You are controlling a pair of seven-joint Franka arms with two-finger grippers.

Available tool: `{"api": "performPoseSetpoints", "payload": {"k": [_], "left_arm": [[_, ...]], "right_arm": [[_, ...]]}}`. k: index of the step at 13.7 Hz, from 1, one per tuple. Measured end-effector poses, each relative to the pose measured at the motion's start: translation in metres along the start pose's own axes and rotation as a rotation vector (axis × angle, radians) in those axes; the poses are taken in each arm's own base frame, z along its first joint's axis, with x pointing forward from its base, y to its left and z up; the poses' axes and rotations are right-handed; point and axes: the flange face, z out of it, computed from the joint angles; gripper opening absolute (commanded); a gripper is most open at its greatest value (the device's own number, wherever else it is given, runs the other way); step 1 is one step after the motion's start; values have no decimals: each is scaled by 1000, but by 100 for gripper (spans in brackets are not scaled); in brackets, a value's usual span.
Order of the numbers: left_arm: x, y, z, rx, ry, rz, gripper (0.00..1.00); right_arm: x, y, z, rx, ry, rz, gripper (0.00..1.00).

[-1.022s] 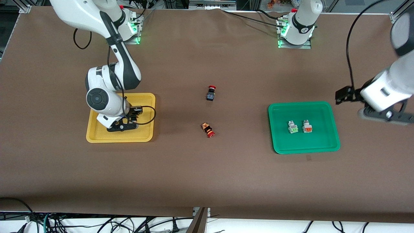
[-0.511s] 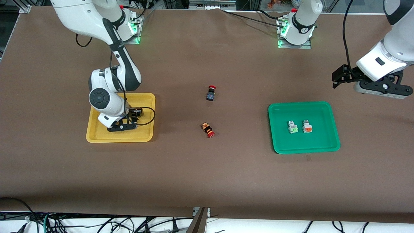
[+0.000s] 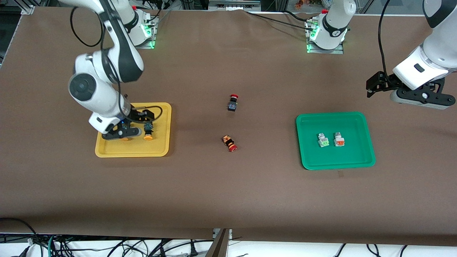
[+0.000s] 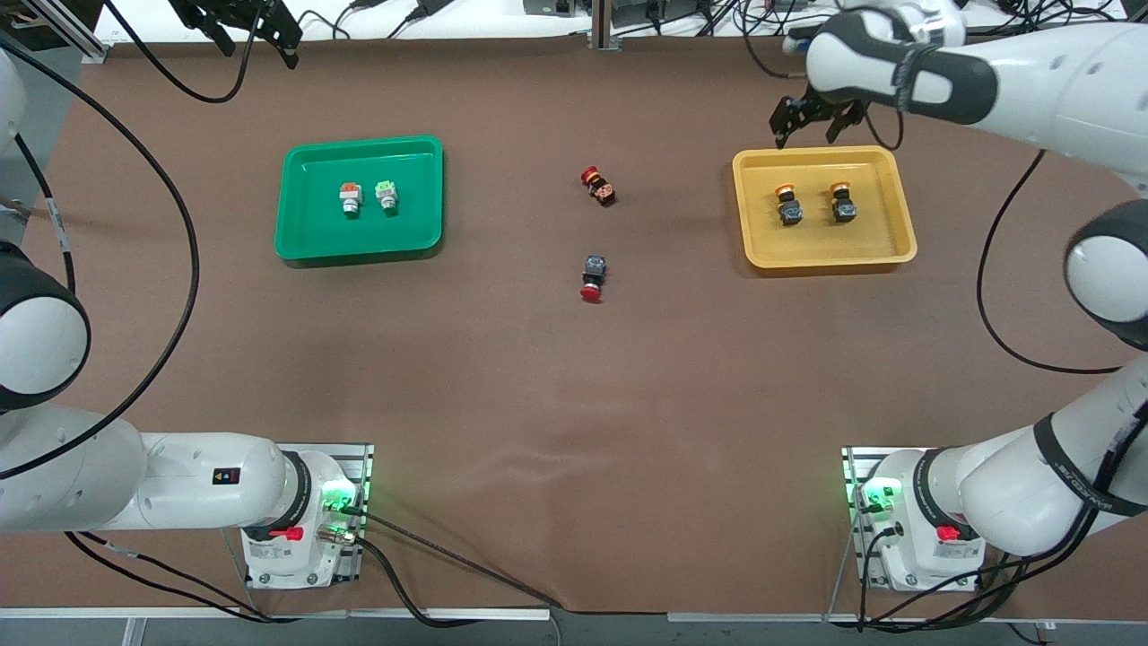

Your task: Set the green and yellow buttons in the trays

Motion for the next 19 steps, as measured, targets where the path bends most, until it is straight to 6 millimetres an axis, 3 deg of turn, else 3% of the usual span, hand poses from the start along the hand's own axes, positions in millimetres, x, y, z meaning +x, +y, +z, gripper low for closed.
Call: {"api": "performPoseSetpoints", "payload": {"k": [3, 6, 10, 15, 19], "left_arm": [[0, 2, 0, 0, 1, 4, 100], [0, 3, 0, 0, 1, 5, 100], [1, 3, 0, 0, 0, 5, 100], [1, 3, 0, 0, -1, 5, 100], [1, 2, 1, 0, -1, 3, 100]], "right_arm": [[-12, 23, -82, 21, 10, 24, 99], [-22, 37, -133, 23, -59, 32, 99], [-30, 44, -156, 30, -57, 40, 99], [-56, 86, -177, 27, -38, 68, 99], [-63, 85, -183, -15, -28, 49, 99]]}}
